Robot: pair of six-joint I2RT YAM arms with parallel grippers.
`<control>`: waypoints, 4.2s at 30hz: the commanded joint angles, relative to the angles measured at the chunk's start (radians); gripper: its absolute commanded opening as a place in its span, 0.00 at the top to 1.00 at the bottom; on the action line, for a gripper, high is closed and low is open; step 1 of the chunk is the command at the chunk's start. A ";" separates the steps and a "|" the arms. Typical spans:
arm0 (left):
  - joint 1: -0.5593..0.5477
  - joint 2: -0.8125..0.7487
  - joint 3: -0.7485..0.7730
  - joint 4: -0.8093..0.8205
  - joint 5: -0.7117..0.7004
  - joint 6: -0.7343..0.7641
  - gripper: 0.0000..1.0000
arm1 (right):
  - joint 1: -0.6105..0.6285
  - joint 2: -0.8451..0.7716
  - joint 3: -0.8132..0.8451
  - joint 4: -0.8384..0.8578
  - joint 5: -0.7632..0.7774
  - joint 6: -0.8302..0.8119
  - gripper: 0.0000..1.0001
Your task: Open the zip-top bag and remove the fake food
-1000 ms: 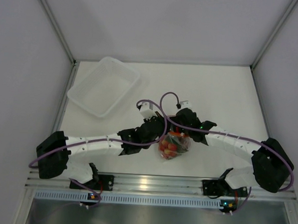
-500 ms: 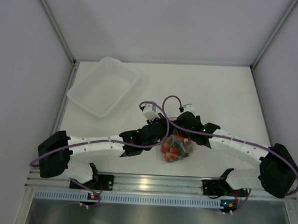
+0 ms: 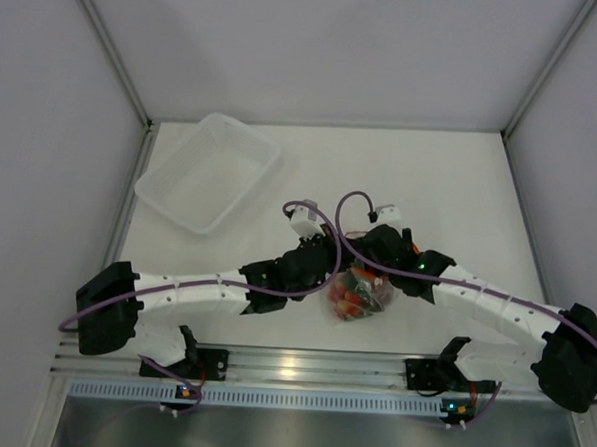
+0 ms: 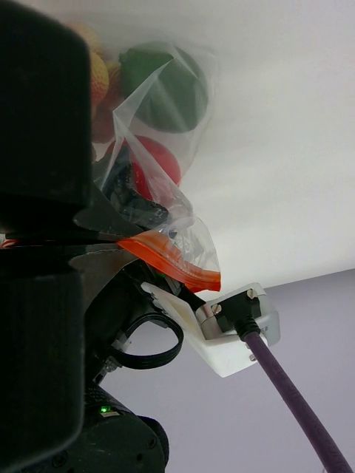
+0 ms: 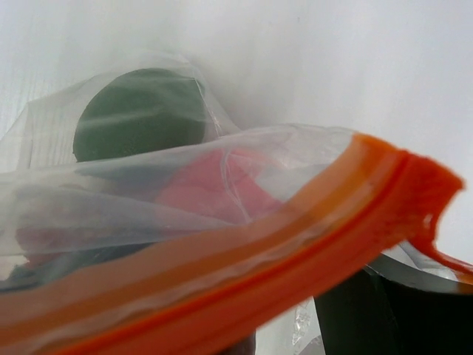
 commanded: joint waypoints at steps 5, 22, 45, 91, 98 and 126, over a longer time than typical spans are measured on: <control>0.043 0.107 0.021 -0.083 -0.087 0.102 1.00 | 0.156 -0.039 0.105 0.099 -0.136 -0.097 0.85; 0.043 0.061 -0.011 -0.083 -0.106 0.111 1.00 | 0.104 0.211 -0.040 0.209 -0.098 -0.029 0.29; 0.048 0.099 0.018 -0.105 -0.123 0.133 1.00 | 0.088 0.141 -0.050 0.208 -0.050 0.014 0.53; 0.103 -0.068 -0.010 -0.215 -0.070 0.185 1.00 | 0.142 -0.008 0.214 -0.008 0.039 0.061 0.82; 0.092 -0.040 0.038 -0.215 -0.060 0.179 1.00 | 0.153 0.064 0.343 -0.039 0.014 0.098 0.83; 0.190 -0.395 -0.224 -0.359 -0.208 0.111 1.00 | 0.116 -0.073 0.487 0.203 -0.293 -0.040 0.85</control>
